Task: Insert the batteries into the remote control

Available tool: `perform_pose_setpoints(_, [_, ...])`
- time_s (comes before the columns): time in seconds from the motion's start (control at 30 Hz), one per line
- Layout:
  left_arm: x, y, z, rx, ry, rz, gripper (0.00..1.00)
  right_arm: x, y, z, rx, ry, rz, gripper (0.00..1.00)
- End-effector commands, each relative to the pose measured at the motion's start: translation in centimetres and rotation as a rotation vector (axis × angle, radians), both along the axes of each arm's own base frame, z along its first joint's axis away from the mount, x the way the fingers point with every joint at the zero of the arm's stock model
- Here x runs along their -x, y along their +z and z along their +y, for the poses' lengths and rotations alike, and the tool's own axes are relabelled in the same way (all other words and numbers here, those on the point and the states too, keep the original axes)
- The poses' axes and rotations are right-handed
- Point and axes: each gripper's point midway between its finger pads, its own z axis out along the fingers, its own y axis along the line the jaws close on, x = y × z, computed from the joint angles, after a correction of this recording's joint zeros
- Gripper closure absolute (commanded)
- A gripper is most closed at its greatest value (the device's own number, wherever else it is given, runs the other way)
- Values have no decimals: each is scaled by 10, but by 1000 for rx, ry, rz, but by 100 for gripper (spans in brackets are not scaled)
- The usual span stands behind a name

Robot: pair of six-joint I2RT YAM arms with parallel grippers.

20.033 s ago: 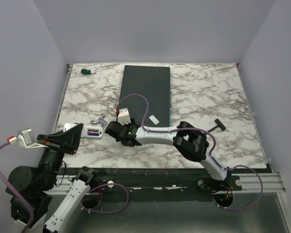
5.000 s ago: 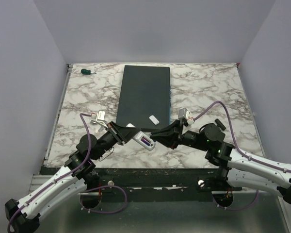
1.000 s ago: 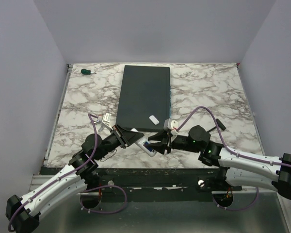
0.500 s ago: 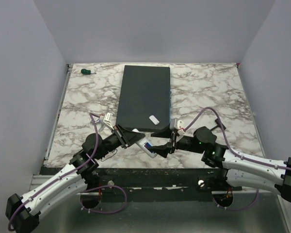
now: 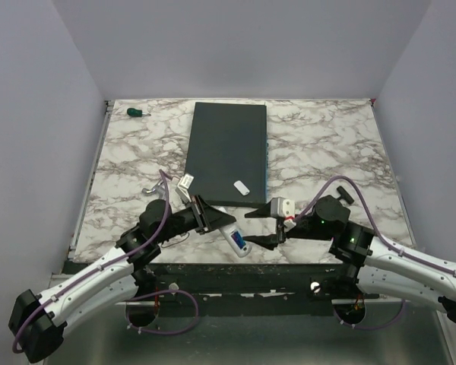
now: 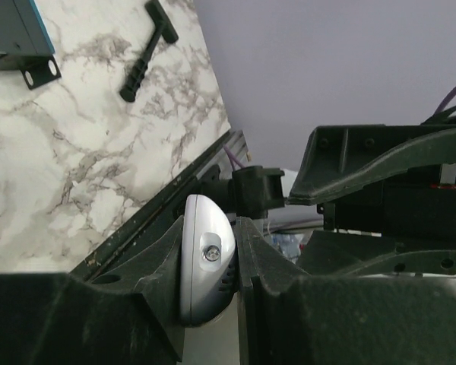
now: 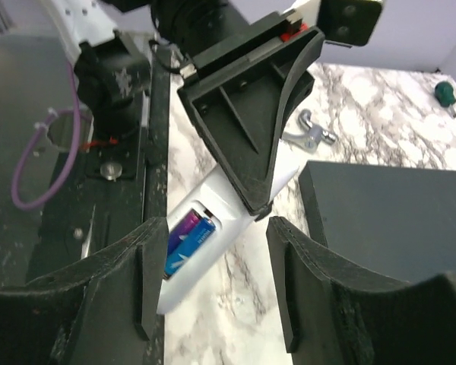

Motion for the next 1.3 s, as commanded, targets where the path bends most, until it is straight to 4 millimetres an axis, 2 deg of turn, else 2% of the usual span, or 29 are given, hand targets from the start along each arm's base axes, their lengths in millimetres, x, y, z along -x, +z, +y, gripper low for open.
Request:
perform_pose_setpoints(0.0, [25, 17, -16, 19, -199, -63, 100, 11, -27, -21, 191, 59, -71, 39])
perform_pose_setpoints(0.1, [29, 14, -22, 6, -254, -71, 100, 15, -26, -27, 215, 80, -119, 40])
perform_pose_setpoints(0.27, [30, 11, -26, 3, -280, -92, 100, 24, -12, -30, 163, 121, -165, 47])
perform_pose_setpoints(0.5, [29, 11, -28, 5, -285, -83, 100, 25, -20, -23, 183, 176, -220, 57])
perform_pose_setpoints(0.83, [28, 8, -27, 5, -271, -72, 100, 35, -17, -10, 152, 281, -264, 67])
perform_pose_setpoints(1.0, [28, 7, -26, 8, -270, -75, 100, 41, -11, -6, 121, 324, -270, 68])
perform_pose_setpoints(1.27, [29, 7, -26, 16, -267, -72, 100, 39, -8, 2, 117, 343, -287, 67])
